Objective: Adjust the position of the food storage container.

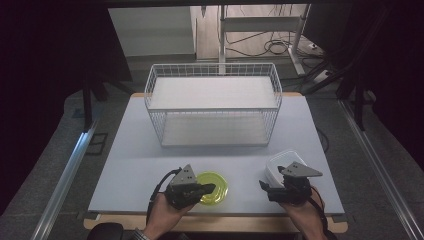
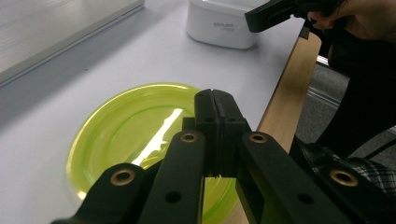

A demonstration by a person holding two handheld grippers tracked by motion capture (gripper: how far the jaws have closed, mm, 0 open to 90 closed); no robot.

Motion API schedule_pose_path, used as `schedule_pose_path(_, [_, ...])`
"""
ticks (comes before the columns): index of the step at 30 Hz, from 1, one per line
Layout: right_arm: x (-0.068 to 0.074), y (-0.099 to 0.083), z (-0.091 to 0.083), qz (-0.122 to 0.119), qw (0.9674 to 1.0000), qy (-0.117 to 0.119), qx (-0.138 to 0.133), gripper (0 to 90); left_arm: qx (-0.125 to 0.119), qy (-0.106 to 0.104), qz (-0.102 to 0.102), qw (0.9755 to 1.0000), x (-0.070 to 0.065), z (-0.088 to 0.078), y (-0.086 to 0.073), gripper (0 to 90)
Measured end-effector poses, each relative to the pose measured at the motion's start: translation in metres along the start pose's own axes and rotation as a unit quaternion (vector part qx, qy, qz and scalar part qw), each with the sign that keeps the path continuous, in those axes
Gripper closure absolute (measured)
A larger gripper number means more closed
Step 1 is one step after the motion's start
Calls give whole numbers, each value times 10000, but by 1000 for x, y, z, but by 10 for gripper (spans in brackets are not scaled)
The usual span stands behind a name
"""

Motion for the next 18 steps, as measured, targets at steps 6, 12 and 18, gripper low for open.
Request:
schedule_pose_path(6, [1, 0, 1, -5, 10000, -2, 8, 177, 85, -61, 120, 9999, -13, 15, 4, 900])
schedule_pose_path(12, [0, 0, 1, 0, 10000, -15, 22, 177, 178, -80, 187, 9996, -20, 27, 5, 900])
schedule_pose_path(18, [1, -1, 1, -7, 10000, -16, 44, 177, 336, -51, 273, 9991, -25, 39, 7, 900])
Point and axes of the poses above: each handheld gripper's, and its own axes: z roughly forward along the jaws, y roughly out of its top, x roughly to its left, the point moved 6 cm from there along z, roughly forward along the jaws, and after that the axes turned 4 degrees about z, right-handed, at the moved point
